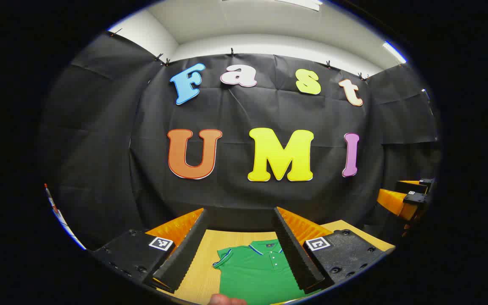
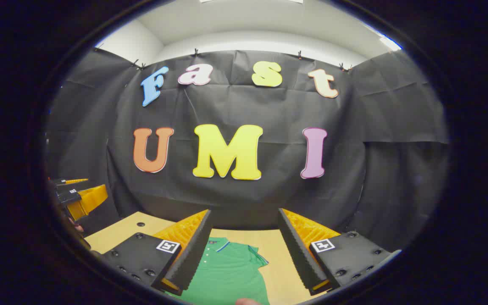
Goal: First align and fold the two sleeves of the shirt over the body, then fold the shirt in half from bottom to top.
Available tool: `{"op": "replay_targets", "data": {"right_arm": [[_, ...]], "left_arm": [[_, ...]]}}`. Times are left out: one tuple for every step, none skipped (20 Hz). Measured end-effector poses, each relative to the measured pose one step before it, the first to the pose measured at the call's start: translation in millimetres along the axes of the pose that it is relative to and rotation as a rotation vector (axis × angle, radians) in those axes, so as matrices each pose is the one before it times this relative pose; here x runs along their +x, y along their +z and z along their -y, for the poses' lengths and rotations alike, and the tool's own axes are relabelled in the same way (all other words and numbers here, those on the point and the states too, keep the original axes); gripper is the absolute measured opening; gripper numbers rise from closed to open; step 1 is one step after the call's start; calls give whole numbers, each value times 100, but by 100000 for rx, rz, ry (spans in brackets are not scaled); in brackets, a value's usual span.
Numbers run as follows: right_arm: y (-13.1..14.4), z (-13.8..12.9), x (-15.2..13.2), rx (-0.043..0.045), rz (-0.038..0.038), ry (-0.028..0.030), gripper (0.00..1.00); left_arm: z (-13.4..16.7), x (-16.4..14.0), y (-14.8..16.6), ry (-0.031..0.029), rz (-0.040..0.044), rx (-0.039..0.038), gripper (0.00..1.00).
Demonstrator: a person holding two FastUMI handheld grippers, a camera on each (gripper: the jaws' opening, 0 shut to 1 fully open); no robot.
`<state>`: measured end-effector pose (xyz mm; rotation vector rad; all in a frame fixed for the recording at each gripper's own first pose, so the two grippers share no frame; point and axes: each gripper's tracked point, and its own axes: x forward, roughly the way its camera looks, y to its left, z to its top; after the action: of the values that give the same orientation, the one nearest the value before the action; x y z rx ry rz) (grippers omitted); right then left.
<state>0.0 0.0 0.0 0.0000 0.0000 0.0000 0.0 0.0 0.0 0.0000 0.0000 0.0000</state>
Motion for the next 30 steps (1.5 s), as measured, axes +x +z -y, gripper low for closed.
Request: {"op": "replay_targets", "data": {"right_arm": [[-590, -911, 175, 550, -2091, 2581, 94], [-352, -505, 308, 255, -1871, 2323, 94], [-129, -272, 198, 432, -991, 1498, 94], [44, -218, 284, 656, -383, 1548, 98], [42, -164, 258, 800, 274, 536, 98], [361, 63, 168, 623, 772, -237, 94], [178, 136, 161, 21, 932, -418, 94], [278, 102, 292, -363, 666, -592, 96], [-102, 19, 269, -629, 153, -488, 96], [92, 2, 221, -458, -155, 115, 94], [46, -32, 176, -451, 68, -285, 96], [211, 78, 111, -626, 328, -55, 94], [130, -55, 86, -775, 518, -255, 94], [170, 122, 116, -911, 262, -383, 94], [52, 58, 107, -605, 150, -227, 94], [1, 166, 269, -481, -137, -332, 96], [107, 200, 105, -442, -89, -292, 94], [185, 244, 106, -201, -133, -265, 94], [116, 316, 191, -221, 24, -250, 94], [72, 323, 372, -134, -319, -5, 94], [-145, 373, 318, -166, -844, 604, 94], [-152, 324, 482, -245, -1041, 717, 96], [-243, 338, 433, -303, -1044, 674, 94], [-239, 400, 688, -128, -1350, 515, 96], [-323, 575, 685, -193, -1403, 583, 94], [-316, 562, 879, -517, -1302, 528, 94], [-402, 628, 1072, -489, -1079, 321, 94], [-607, 597, 1265, -701, -1844, 660, 94], [-971, 470, 1353, -91, -2308, 1008, 94], [-1056, 438, 1426, 705, -3185, 1361, 96]], "left_arm": [[70, 277, -39, -187, -316, -78, 97], [152, 225, 14, -163, -102, -13, 89], [-1, -72, -93, -195, -176, 295, 89], [68, 217, 46, -261, 208, 462, 97], [165, 252, 88, -374, 216, 19, 100], [253, 378, -4, -567, -57, -190, 98], [226, 245, -136, -421, -244, 10, 98], [72, 148, -210, -195, -332, 165, 98], [61, 151, -77, -60, -209, 227, 98], [-113, 162, -72, 48, -300, 127, 98], [-18, 26, 5, 104, -127, 124, 98], [41, 74, -33, 179, -104, -35, 97], [-28, 24, -64, 154, -15, -251, 97], [98, 115, -79, 78, -543, -347, 97], [77, 134, -246, 81, -601, -359, 98], [40, -37, -234, 198, -466, -254, 98], [-47, 33, -30, 279, -328, -326, 98], [-48, 72, -91, 137, -151, -310, 98], [-79, 105, -85, 201, -313, -148, 98], [10, 120, -202, 17, -547, -48, 98], [39, 182, -238, -22, -477, 165, 98], [-48, 170, -155, 37, -653, 264, 98], [-117, 225, -260, 172, -452, 272, 98], [-35, 257, -247, 323, -749, 154, 98], [-132, 140, -209, 449, -801, 51, 98], [-63, 256, -257, 558, -720, -86, 98], [-196, 175, -153, 650, -791, -331, 98], [-80, 271, -380, 597, -828, -334, 98], [33, 173, -363, 843, -1121, -14, 98], [-85, 270, -248, 896, -1052, 277, 98]]}}
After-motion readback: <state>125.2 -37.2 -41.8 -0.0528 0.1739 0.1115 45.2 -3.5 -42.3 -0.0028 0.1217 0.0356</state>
